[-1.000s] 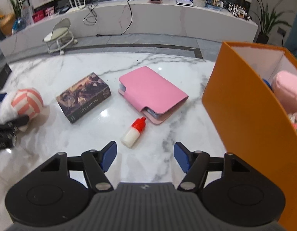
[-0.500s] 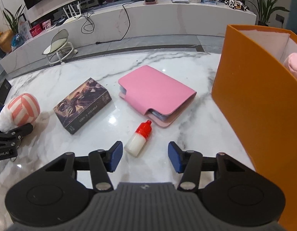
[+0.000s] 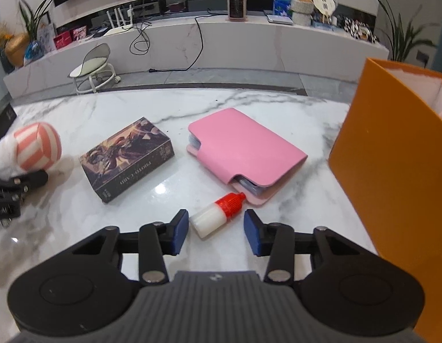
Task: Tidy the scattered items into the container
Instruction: 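Close the left tool on the white striped-hat plush while the right tool reaches the small bottle, then lift the white plush with the left tool while the right tool grasps the red-capped bottle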
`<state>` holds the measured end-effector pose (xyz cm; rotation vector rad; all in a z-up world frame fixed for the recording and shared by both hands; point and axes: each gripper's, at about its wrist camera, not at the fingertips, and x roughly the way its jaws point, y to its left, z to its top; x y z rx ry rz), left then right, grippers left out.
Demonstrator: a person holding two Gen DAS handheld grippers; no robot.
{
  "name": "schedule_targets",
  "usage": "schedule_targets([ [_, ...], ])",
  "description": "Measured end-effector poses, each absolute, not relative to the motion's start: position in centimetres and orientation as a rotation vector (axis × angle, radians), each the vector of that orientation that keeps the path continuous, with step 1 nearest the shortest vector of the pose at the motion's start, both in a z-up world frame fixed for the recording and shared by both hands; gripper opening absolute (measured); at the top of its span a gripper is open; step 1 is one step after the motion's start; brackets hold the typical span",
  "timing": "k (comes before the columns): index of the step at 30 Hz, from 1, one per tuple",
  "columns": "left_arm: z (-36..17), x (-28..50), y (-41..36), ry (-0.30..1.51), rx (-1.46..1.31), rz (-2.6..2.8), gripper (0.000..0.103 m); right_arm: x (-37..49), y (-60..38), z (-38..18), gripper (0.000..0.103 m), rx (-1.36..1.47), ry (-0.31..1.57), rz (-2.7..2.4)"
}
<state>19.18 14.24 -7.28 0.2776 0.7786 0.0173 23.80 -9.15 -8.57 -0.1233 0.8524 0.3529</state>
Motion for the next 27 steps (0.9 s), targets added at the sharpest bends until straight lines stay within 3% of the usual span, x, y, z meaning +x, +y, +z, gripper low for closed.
schedule_targets([
  [3,-7.0,19.2,14.7,0.781,0.252,0.018,0.092,23.7,-8.9,-8.5,0.036,-0.143,0.852,0.354],
  [27,-4.3,17.8,14.8,0.812,0.172,0.037,0.088,22.6,-8.9,-6.3,0.036,-0.121,0.873,0.379],
])
